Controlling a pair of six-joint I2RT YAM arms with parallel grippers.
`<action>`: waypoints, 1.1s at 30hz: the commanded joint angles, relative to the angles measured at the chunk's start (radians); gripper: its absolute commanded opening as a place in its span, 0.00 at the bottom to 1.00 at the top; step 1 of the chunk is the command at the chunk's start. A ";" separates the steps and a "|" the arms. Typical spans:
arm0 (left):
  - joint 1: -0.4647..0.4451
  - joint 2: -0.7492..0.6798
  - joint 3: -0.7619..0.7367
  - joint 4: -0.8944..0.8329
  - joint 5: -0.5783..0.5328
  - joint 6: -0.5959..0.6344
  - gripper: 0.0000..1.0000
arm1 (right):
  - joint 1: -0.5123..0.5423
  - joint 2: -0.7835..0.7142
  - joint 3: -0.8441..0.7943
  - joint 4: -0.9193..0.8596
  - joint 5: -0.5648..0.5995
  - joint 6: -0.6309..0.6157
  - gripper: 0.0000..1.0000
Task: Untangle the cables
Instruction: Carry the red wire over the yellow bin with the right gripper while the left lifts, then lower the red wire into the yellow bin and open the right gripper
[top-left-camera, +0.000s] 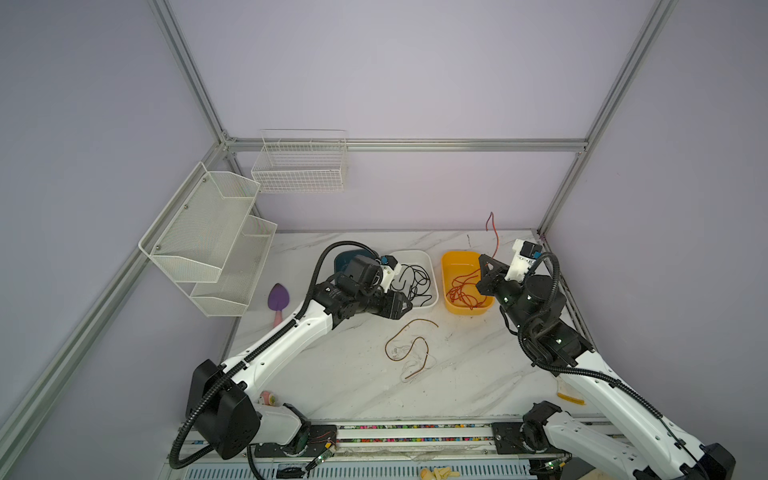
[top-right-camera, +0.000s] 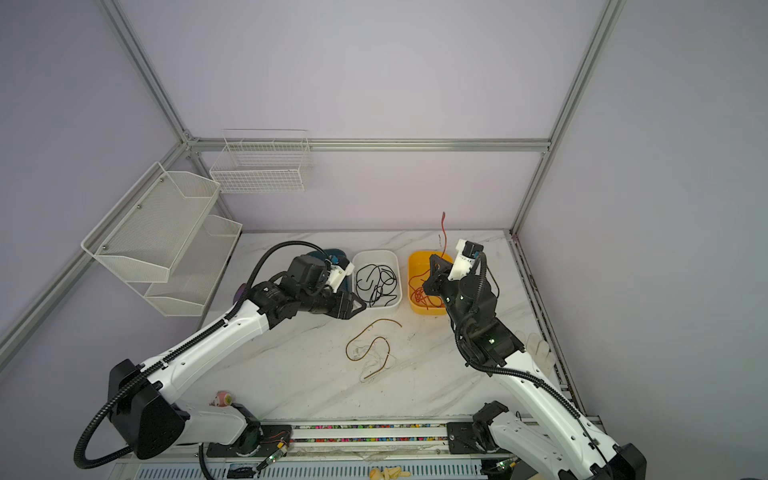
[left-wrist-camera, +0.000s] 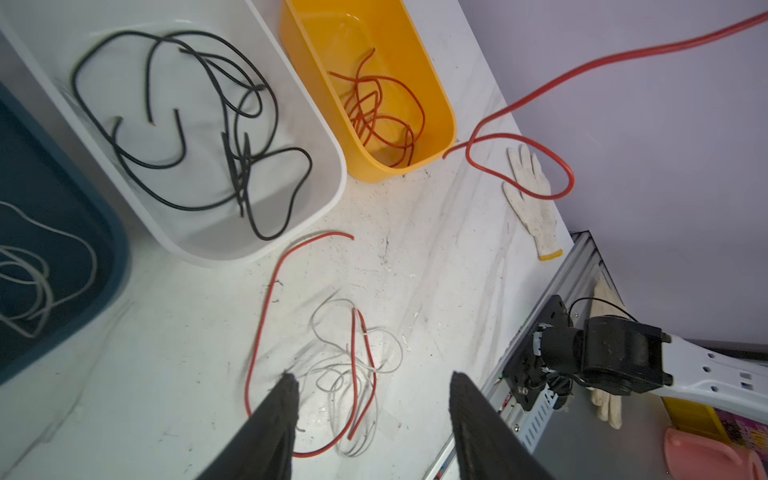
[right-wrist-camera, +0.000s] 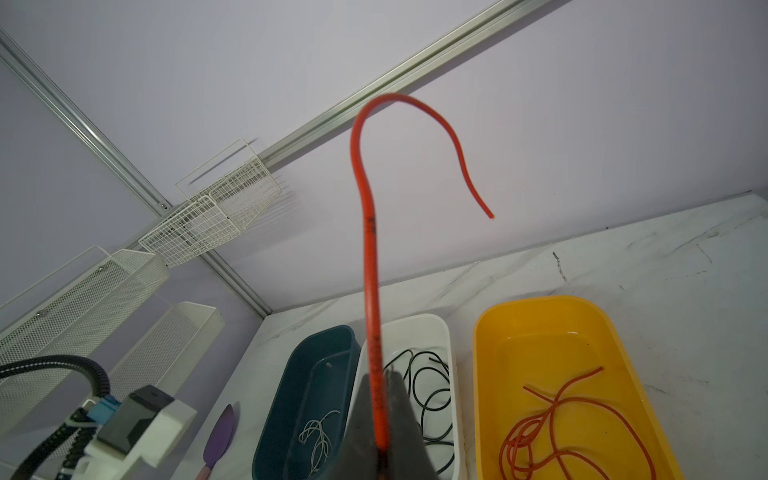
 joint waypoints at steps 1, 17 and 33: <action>0.033 -0.062 0.040 0.054 -0.040 0.005 0.73 | -0.023 0.028 0.036 -0.008 -0.017 0.000 0.00; 0.092 -0.356 -0.287 0.299 -0.578 -0.014 1.00 | -0.142 0.214 0.095 0.028 -0.073 -0.030 0.00; 0.142 -0.434 -0.323 0.290 -0.663 -0.088 1.00 | -0.175 0.431 0.107 0.179 -0.051 -0.062 0.00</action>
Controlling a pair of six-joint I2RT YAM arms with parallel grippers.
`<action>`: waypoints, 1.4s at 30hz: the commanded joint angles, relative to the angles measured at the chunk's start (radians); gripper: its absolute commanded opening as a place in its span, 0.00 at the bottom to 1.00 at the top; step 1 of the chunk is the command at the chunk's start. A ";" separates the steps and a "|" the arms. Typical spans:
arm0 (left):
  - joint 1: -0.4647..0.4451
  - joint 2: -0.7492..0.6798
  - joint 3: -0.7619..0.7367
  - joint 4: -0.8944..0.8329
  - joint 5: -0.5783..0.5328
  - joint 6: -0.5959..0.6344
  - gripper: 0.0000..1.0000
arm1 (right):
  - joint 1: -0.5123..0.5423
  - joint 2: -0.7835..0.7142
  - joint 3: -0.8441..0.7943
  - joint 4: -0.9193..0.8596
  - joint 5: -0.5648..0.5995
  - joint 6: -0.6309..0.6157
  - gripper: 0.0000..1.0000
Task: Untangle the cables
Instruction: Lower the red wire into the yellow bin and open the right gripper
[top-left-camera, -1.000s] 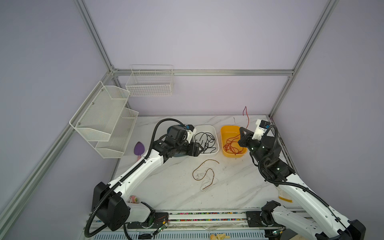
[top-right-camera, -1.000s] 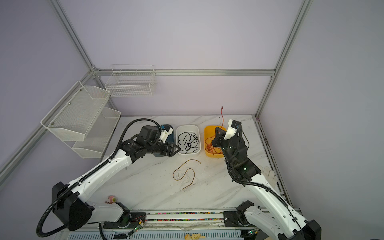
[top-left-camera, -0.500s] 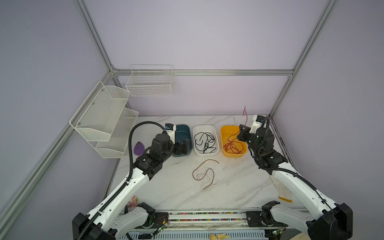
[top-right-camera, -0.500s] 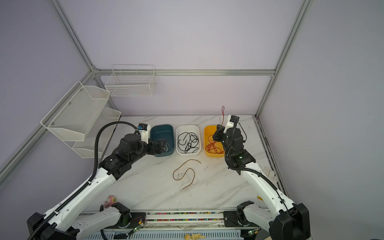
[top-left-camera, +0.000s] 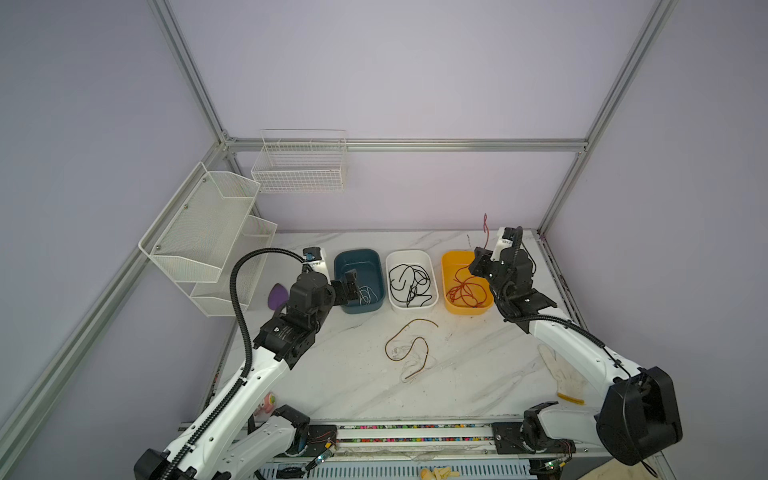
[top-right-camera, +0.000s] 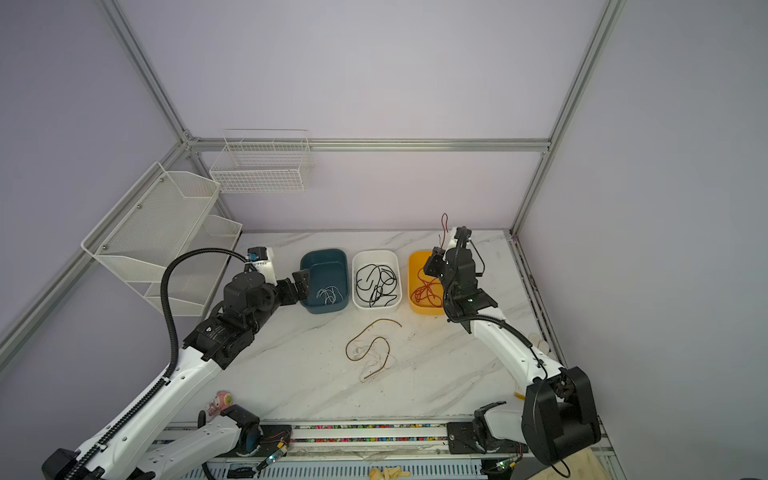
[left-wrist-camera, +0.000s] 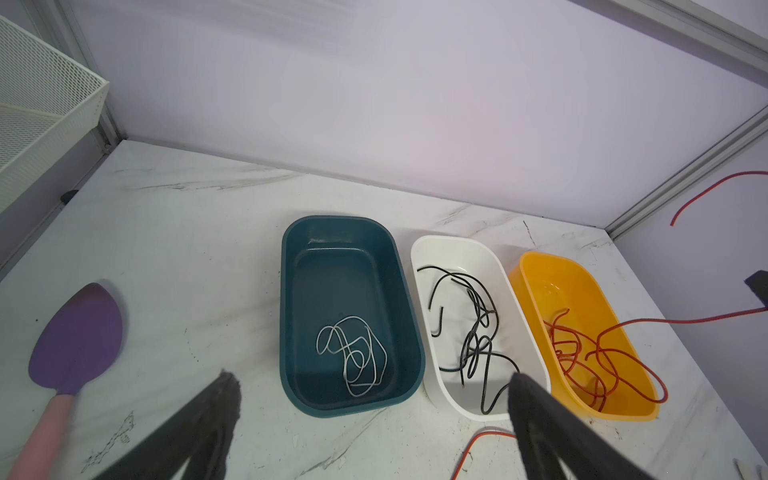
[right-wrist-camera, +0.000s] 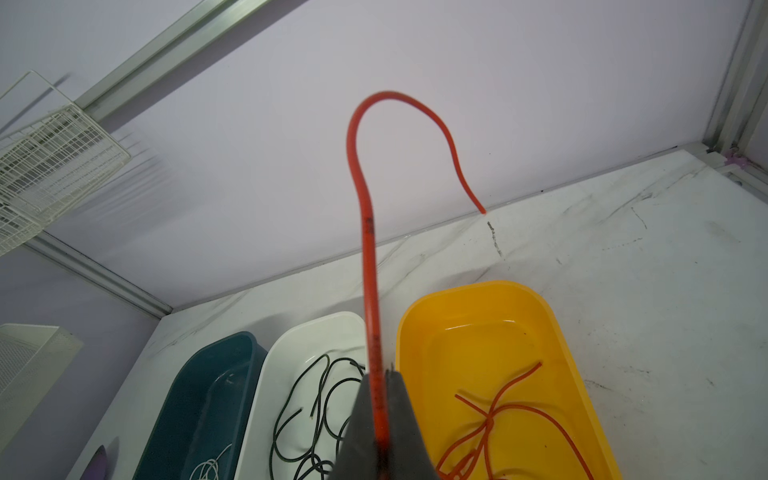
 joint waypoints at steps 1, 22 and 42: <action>0.011 -0.020 -0.038 0.040 -0.019 -0.020 1.00 | -0.008 0.039 0.021 0.070 0.015 -0.032 0.00; 0.039 -0.024 -0.041 0.044 0.030 -0.039 1.00 | -0.013 0.272 -0.058 0.234 -0.048 0.043 0.00; 0.048 -0.022 -0.048 0.053 0.052 -0.044 1.00 | -0.050 0.394 -0.079 0.230 -0.143 0.140 0.00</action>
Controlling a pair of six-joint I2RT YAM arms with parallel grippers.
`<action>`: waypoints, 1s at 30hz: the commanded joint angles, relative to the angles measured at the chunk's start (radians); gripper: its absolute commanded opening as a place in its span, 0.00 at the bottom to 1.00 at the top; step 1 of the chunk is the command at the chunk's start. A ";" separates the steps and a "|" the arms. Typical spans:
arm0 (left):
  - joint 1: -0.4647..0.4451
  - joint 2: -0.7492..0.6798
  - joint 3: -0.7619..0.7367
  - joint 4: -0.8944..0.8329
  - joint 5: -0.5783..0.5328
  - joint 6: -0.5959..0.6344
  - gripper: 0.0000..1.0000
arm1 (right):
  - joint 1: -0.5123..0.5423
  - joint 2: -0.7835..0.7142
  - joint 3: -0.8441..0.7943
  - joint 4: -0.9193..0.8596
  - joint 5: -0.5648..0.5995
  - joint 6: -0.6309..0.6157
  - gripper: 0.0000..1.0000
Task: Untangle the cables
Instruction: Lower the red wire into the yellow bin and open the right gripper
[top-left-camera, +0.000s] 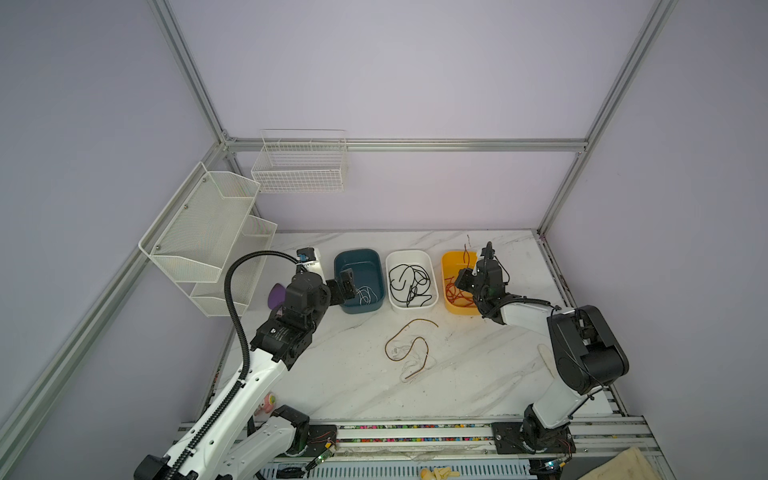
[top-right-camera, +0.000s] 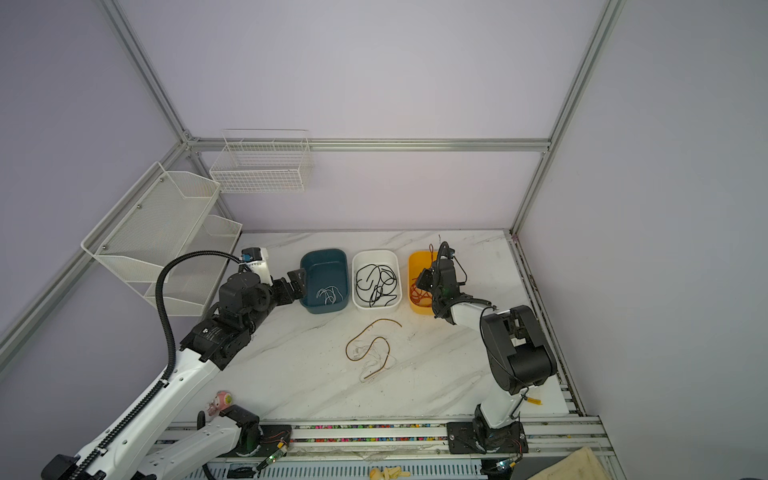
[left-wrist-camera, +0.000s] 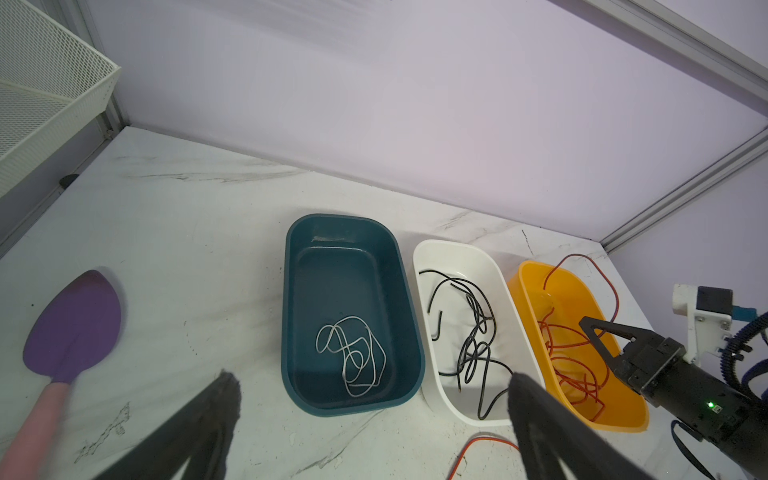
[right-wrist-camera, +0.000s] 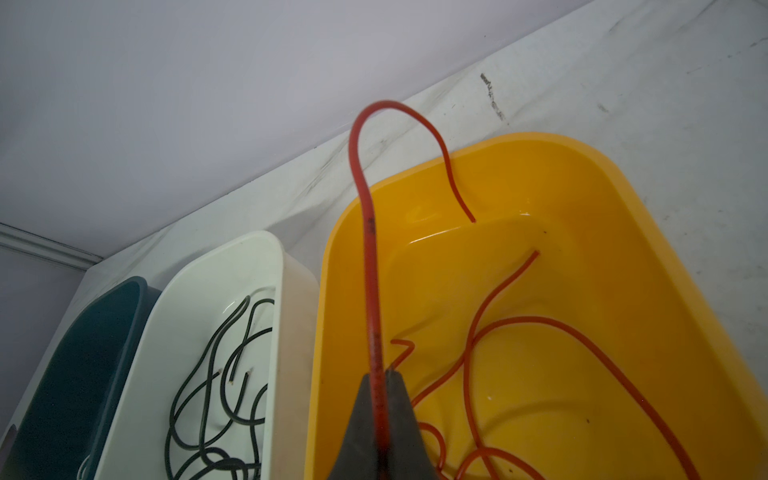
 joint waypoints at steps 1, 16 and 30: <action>0.010 -0.016 -0.042 0.052 0.009 -0.014 1.00 | -0.013 0.023 -0.016 0.014 -0.037 0.037 0.00; 0.016 -0.014 -0.044 0.056 0.020 -0.015 1.00 | -0.028 -0.020 -0.035 -0.012 -0.063 0.068 0.00; 0.019 -0.011 -0.045 0.058 0.032 -0.015 1.00 | -0.034 -0.095 -0.052 -0.054 -0.076 0.059 0.07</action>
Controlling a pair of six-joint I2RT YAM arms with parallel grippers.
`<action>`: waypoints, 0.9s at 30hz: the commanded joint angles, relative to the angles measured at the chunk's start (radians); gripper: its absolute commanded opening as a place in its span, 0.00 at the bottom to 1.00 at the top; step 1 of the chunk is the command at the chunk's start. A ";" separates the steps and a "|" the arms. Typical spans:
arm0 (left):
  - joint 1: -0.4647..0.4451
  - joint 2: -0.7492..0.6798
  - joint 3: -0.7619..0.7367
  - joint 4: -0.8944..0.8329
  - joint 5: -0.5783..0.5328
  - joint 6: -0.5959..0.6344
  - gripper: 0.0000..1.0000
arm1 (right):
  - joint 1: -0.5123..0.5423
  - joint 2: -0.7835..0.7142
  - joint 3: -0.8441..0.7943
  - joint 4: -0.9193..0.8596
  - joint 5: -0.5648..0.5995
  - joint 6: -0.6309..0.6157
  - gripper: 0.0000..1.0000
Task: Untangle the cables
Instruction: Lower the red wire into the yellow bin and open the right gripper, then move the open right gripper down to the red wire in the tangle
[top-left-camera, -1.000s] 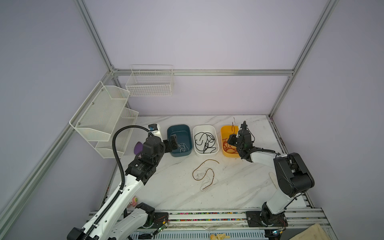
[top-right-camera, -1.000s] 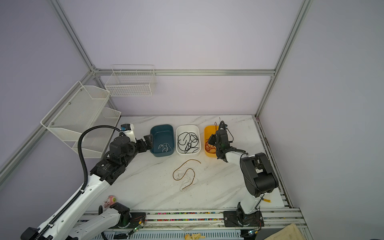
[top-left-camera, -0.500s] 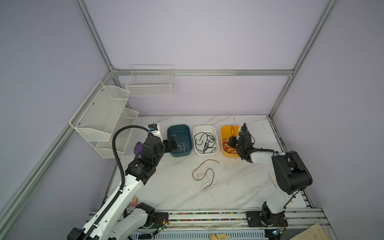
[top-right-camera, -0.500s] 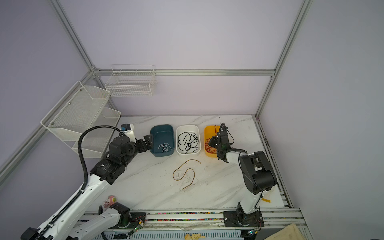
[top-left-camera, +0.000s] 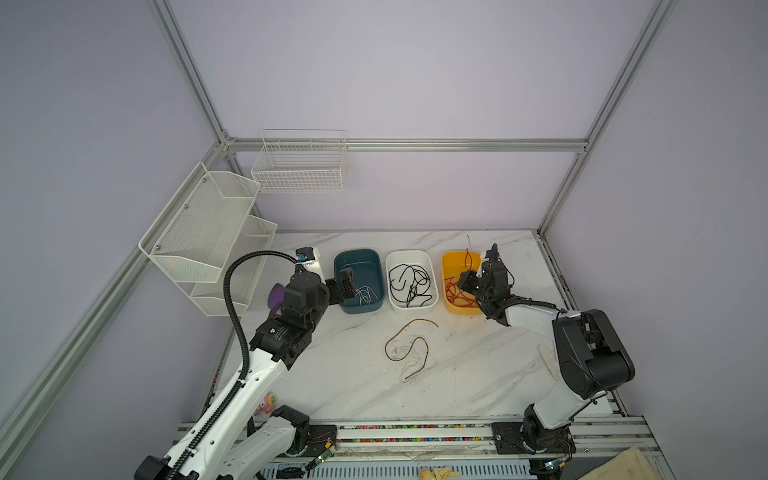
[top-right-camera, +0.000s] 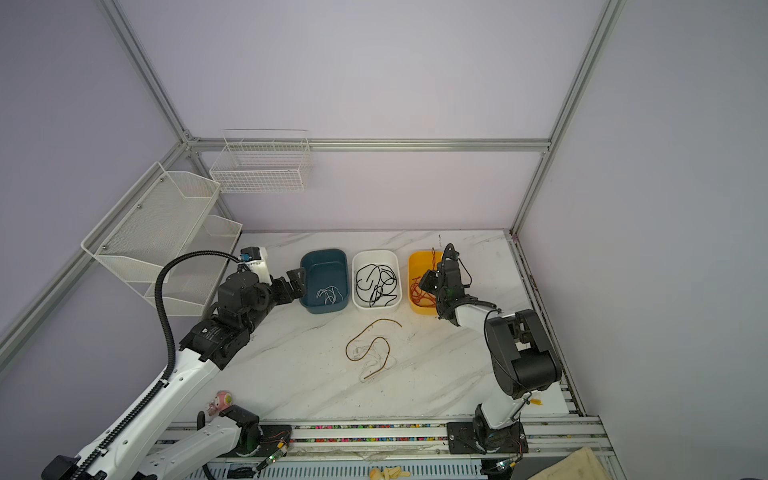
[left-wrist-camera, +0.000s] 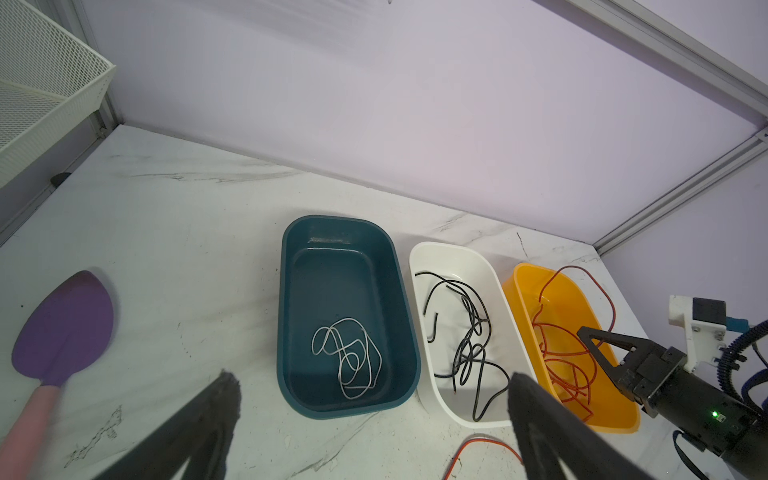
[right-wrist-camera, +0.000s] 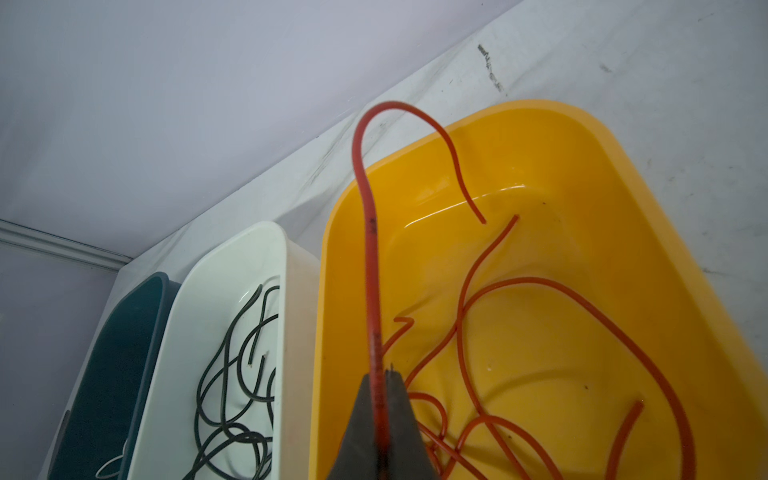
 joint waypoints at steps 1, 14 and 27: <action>0.007 -0.011 -0.043 0.050 0.013 -0.008 1.00 | -0.008 -0.044 -0.020 -0.023 -0.007 0.001 0.08; 0.007 -0.008 -0.045 0.052 0.021 -0.010 1.00 | -0.013 -0.121 -0.051 -0.049 -0.024 0.003 0.15; 0.009 0.000 -0.046 0.055 0.034 -0.014 1.00 | -0.016 -0.235 -0.088 -0.085 -0.061 0.006 0.29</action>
